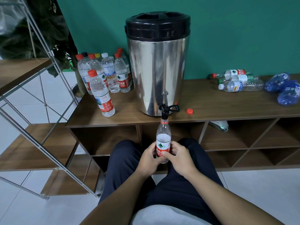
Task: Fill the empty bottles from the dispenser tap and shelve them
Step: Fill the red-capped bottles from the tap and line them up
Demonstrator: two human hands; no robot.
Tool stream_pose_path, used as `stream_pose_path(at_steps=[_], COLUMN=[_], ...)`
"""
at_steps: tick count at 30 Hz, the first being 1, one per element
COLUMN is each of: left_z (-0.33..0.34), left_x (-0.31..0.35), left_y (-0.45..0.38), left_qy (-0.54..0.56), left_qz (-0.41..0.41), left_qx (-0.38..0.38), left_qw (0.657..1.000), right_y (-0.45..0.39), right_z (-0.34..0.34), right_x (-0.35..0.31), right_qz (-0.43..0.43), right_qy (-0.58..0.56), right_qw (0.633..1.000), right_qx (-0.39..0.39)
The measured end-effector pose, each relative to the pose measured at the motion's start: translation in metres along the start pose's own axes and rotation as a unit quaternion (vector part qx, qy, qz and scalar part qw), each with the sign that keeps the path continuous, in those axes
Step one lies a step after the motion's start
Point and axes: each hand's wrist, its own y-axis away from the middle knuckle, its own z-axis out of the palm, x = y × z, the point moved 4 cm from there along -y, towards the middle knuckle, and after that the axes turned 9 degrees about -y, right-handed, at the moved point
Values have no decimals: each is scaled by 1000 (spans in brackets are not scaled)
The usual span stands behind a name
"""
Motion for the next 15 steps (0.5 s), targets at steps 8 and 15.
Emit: stream_pose_path(at_steps=[8, 15], left_z=[-1, -1], left_x=[0, 0], left_y=[0, 0], left_qy=[-1, 0], left_qz=[-3, -4], left_qx=[0, 1], left_qw=[1000, 1000], right_y=[1, 0], right_z=[0, 0], right_x=[-2, 1], right_qz=[3, -2], right_qy=[-1, -5], right_qw=[1000, 1000], right_qx=[-1, -3])
